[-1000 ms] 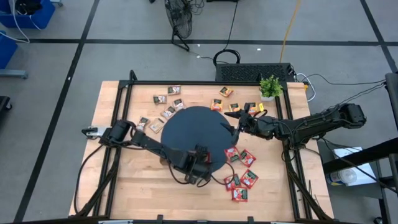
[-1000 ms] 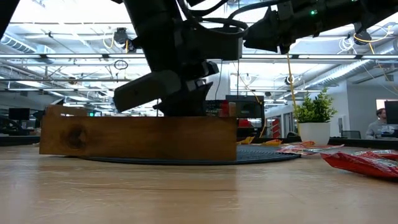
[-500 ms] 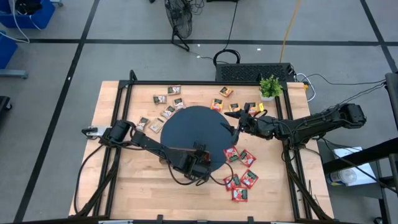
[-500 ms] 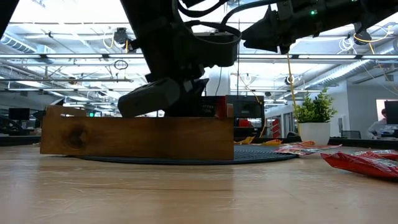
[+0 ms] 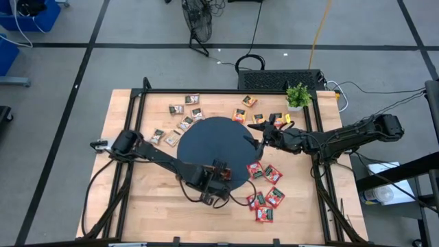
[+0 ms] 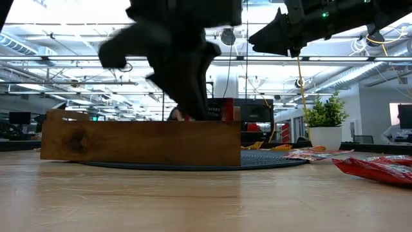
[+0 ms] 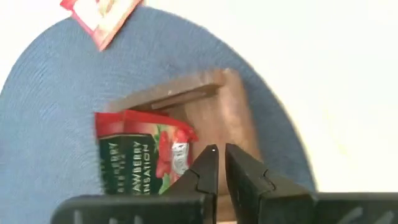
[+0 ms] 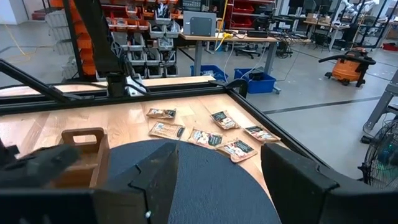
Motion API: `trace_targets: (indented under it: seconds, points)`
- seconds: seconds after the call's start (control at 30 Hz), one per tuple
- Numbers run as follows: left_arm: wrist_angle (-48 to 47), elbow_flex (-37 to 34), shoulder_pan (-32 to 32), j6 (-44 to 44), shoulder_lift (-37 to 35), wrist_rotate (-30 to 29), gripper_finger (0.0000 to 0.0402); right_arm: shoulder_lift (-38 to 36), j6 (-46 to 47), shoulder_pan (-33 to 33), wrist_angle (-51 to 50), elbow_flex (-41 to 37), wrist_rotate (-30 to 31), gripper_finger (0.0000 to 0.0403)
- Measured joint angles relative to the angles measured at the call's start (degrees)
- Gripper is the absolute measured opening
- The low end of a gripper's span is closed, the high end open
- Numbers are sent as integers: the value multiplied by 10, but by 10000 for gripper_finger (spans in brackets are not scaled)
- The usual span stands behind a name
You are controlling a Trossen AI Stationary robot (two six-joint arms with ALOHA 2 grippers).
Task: Pick & Place Tea
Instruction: Adjust the wooden organizer
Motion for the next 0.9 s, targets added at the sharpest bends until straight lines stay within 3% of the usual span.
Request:
trace_targets:
  seconds: [0.13,0.53,0.9]
  points:
    - [1,0,1,-1,-14,35,37,0,6,0,-1,0,0,212]
    - [34,0,23,2,-11,21,37,0,10,0,-3,0,-1,212]
    - [46,0,40,-8,-7,80,37,0,7,11,-3,0,-1,212]
